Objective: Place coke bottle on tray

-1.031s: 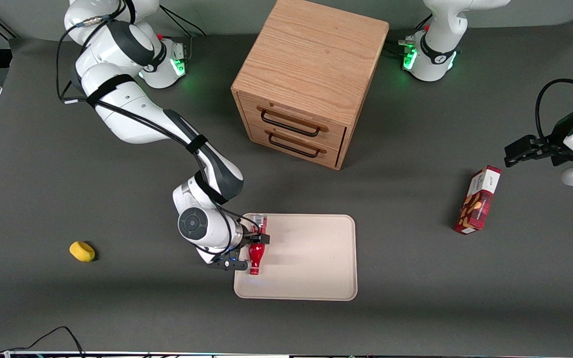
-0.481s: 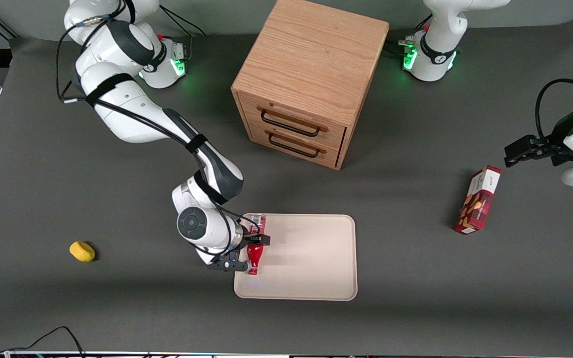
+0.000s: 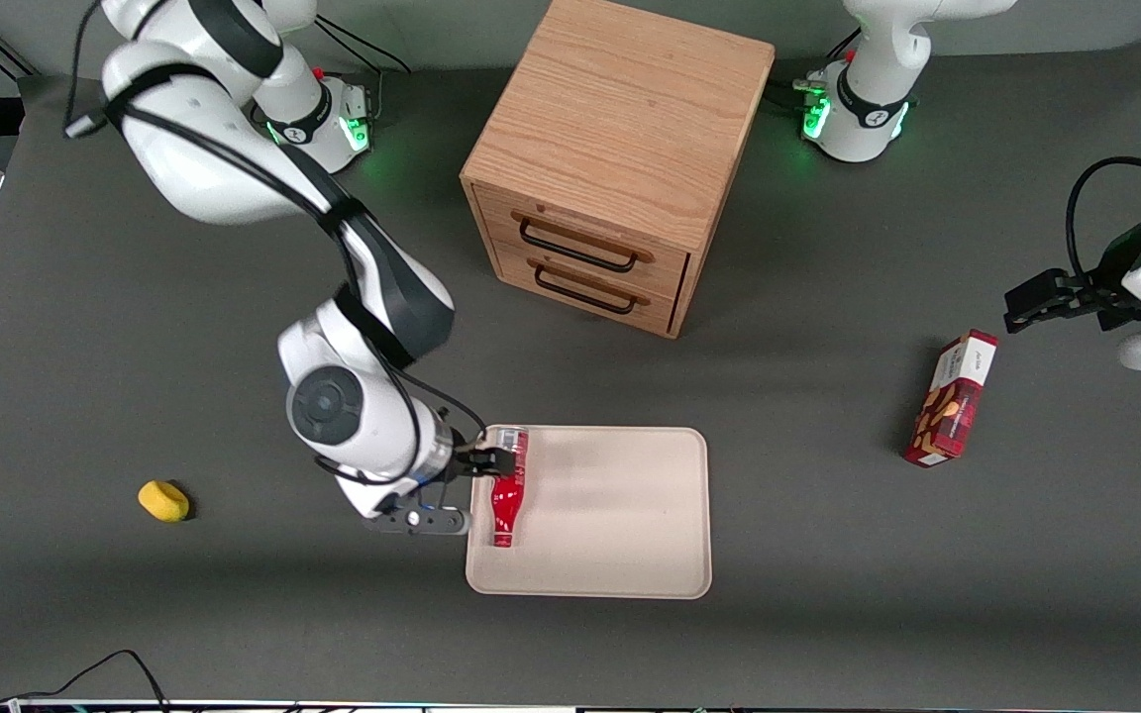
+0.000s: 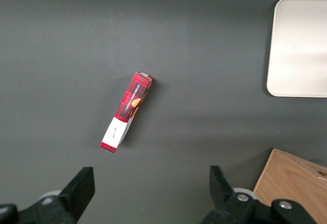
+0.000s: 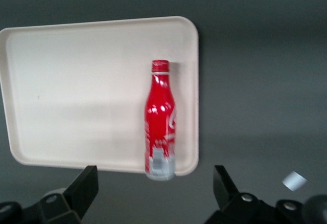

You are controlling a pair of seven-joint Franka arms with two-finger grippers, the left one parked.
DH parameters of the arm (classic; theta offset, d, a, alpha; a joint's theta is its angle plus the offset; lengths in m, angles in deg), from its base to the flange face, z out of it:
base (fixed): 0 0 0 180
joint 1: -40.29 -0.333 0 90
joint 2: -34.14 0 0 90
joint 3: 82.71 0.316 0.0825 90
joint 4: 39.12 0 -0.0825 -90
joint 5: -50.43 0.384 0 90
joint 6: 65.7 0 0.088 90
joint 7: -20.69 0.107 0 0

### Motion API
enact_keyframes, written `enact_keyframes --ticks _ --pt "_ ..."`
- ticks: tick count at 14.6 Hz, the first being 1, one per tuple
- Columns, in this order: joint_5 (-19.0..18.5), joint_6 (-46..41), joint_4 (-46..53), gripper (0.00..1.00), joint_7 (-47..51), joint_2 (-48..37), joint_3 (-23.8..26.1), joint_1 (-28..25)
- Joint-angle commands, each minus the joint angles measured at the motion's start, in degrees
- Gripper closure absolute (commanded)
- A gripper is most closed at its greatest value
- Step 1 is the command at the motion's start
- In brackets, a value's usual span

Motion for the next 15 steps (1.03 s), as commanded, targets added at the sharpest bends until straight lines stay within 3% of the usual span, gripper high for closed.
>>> enact_keyframes --ticks 1,6,8,11,15 --pt "-0.3 -10.3 -2.1 0.0 -0.9 -8.7 0.1 2.6" --pt "0.0 -29.5 -2.0 0.0 -1.3 -21.9 -2.0 6.7" --pt "2.3 -35.6 -2.1 0.0 -8.1 -26.7 -5.6 7.1" --pt "12.0 -36.1 -9.8 0.0 -11.2 -36.7 -18.7 6.8" --pt "13.1 -28.0 -30.8 0.0 -11.5 -52.2 -22.4 6.8"
